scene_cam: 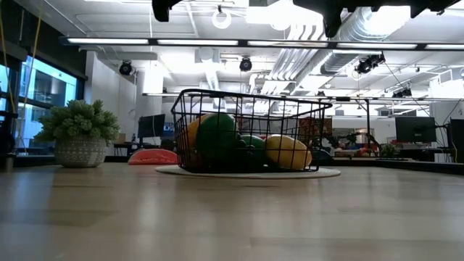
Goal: Build produce basket
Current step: Put the green lime into the black wire basket
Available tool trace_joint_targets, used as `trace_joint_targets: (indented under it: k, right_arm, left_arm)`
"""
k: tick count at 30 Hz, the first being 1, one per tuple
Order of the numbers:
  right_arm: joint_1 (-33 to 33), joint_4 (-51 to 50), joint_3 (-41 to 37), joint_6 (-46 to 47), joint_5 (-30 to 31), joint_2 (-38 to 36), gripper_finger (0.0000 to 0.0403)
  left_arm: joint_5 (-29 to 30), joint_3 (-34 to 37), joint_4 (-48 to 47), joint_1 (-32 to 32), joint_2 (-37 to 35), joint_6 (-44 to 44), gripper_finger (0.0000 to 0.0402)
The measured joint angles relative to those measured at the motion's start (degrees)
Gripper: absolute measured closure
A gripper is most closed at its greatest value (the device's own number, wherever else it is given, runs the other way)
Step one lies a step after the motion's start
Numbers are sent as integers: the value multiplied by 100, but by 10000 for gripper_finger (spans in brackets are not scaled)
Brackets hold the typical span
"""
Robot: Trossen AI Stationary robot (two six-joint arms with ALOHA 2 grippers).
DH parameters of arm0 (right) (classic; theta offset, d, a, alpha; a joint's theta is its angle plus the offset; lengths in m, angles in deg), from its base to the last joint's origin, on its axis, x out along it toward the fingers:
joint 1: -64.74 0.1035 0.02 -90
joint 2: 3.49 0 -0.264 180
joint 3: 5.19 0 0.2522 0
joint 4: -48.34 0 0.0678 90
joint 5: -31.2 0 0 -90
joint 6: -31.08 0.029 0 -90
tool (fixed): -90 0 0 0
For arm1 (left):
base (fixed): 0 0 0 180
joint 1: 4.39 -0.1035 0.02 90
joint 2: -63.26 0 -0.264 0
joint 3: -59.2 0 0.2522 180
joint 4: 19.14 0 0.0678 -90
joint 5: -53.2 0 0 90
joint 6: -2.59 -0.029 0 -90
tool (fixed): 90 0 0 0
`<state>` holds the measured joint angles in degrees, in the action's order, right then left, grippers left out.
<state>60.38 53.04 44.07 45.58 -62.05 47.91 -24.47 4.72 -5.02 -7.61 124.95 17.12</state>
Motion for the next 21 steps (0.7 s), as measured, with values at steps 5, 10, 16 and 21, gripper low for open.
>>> trace_joint_targets:
  k: [5, 10, 16, 21]
  right_arm:
    - [0, 145, 0, -57, 0, 0, 206]
    - [0, 396, 0, -170, 0, -2, 206]
    - [0, 853, -2, -292, 0, -2, 206]
    - [-1, 1322, -2, -321, 0, -2, 206]
  left_arm:
    - [243, -537, -802, -210, 169, 286, 121]
    - [52, -1759, -2609, -573, 823, 286, 121]
    - [-545, -2759, -3919, -983, 2065, -172, 121]
    - [-762, -3263, -4039, -1176, 3133, -123, 121]
